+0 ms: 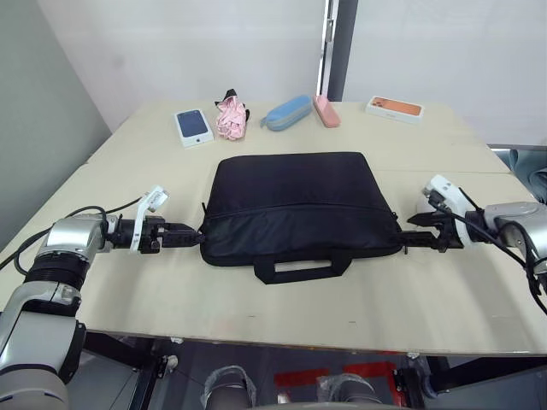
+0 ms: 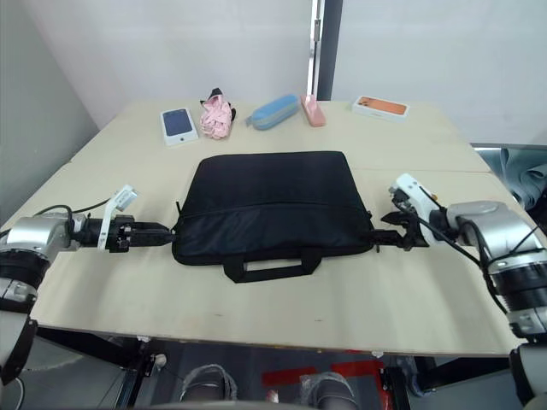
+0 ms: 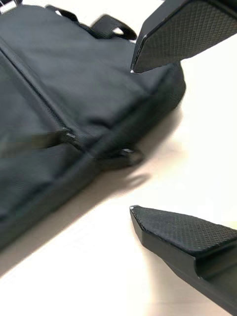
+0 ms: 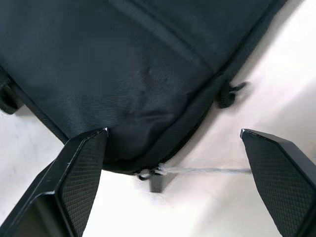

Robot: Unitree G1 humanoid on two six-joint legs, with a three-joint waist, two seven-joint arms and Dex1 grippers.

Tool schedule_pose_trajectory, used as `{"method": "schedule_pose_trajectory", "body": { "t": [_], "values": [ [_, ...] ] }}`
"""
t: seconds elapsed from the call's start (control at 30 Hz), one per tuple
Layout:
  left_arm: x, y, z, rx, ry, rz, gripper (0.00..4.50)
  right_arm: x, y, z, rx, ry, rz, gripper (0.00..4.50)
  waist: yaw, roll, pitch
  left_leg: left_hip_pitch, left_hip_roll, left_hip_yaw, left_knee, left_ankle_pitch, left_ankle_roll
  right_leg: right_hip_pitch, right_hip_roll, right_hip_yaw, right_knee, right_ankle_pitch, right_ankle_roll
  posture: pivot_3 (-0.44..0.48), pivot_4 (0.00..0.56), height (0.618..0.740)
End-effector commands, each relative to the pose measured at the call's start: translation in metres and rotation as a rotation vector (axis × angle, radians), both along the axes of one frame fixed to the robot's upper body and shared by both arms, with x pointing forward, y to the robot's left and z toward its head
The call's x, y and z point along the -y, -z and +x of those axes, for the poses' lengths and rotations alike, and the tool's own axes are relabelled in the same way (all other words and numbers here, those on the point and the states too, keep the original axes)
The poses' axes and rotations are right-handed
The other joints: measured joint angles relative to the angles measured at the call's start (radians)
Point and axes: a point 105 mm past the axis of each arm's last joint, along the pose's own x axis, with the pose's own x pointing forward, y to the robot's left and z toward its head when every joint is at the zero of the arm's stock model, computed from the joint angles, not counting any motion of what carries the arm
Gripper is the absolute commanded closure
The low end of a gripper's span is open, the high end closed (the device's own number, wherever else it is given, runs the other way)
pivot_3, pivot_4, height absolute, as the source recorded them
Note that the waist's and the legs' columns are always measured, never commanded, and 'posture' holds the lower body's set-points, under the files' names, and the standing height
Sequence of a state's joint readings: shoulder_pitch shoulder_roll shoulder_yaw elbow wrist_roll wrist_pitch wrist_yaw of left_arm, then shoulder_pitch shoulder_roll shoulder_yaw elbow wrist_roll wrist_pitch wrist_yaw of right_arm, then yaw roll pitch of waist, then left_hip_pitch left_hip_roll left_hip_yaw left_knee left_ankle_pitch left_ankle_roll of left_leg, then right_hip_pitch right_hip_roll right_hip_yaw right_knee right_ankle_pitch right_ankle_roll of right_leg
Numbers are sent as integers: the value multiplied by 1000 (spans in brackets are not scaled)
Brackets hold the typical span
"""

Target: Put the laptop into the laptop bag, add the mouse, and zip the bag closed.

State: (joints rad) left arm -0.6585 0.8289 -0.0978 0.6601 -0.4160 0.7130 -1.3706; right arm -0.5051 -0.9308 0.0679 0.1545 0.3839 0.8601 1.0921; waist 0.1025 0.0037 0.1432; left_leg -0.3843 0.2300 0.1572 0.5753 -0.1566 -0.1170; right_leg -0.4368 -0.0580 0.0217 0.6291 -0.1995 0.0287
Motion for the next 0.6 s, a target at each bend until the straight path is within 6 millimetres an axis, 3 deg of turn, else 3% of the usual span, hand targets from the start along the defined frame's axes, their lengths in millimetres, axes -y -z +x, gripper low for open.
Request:
{"method": "schedule_pose_trajectory", "body": {
  "t": [0.03, 0.07, 0.17, 0.43, 0.47, 0.6],
  "values": [
    [9, 10, 2, 12, 13, 36, 13, -4, -4, 5, 15, -14, 5, 249, 1, 0, 0, 0, 0, 0, 0, 0, 0, 0, 0, 0, 0, 0, 0, 0, 150, 740],
    [17, 10, 7, 20, 6, 15, 0, -6, -3, 6, 13, -19, 10, 511, 2, 0, 0, 1, 0, 0, 1, 0, 0, 2, 0, 0, 1, 0, 0, 0, 150, 740],
    [32, 5, 17, 21, -15, -52, 810, -11, -3, 6, 12, -40, 29, 1533, 5, 0, -1, 2, -1, 0, 3, 0, 1, 4, -3, -1, 3, 0, 0, 0, 150, 740],
    [32, -12, 15, 64, -11, -44, 3538, -19, -3, 1, 13, -72, 48, 4160, -1, 0, -1, 0, 0, 0, 5, 1, 2, 3, -2, -1, 2, 2, -2, 0, 150, 740],
    [30, -12, 16, 76, -21, -24, 3582, -20, -3, 0, 13, -76, 46, 4451, -1, -1, -1, 0, 0, 0, 4, 1, 2, 3, -2, -2, 1, 2, -2, 0, 150, 740],
    [11, -31, 15, 115, -36, -37, 3582, -45, -8, -16, 17, -197, 87, 4480, -6, -2, 0, 0, 1, 0, 2, 2, 3, 3, -1, -2, -1, 2, -2, 0, 150, 740]
  ]
}}
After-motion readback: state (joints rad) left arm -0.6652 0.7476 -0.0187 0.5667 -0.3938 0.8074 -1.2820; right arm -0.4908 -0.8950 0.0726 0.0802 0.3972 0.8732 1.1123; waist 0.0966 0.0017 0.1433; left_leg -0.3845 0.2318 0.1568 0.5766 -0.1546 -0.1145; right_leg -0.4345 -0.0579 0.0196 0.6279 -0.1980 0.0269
